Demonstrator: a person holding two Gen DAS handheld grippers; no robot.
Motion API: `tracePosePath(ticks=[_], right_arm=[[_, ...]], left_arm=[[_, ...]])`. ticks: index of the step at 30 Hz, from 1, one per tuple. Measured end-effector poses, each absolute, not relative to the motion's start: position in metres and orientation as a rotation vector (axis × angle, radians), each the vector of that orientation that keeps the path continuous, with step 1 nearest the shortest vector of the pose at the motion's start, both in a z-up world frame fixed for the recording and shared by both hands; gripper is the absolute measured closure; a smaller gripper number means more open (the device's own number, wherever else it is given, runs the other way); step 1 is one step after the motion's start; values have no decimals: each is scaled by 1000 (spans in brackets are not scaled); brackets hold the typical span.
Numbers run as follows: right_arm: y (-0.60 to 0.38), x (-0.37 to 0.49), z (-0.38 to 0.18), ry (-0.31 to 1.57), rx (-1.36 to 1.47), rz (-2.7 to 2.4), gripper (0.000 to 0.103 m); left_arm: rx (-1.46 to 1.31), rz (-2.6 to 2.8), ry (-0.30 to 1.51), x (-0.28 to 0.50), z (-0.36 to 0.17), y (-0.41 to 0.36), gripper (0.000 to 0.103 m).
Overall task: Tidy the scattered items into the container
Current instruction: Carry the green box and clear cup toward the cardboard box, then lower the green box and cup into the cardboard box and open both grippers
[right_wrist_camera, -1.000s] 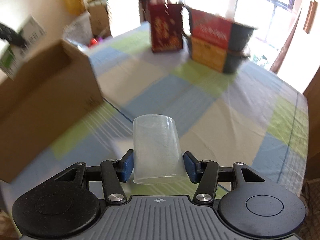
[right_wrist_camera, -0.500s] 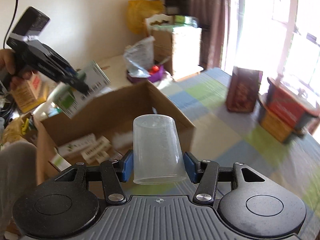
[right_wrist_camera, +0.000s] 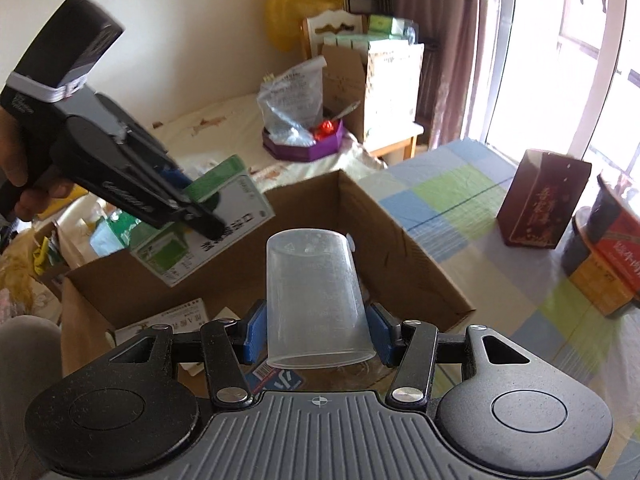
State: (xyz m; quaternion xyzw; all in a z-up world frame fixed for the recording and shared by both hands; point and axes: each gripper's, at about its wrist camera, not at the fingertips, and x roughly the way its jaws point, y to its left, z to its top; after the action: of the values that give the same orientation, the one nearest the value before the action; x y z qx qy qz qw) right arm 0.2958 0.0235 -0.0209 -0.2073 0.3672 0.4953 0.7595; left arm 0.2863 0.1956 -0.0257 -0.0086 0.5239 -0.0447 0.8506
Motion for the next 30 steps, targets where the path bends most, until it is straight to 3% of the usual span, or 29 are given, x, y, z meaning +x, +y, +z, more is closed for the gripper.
tracePosePath(ticks=[13, 30], right_arm=[[34, 312, -50, 844, -491, 1068, 48], [33, 314, -55, 847, -508, 1069, 48]], left_arm=[[155, -47, 1128, 315, -76, 176, 78], [184, -56, 1099, 319, -72, 171, 78]])
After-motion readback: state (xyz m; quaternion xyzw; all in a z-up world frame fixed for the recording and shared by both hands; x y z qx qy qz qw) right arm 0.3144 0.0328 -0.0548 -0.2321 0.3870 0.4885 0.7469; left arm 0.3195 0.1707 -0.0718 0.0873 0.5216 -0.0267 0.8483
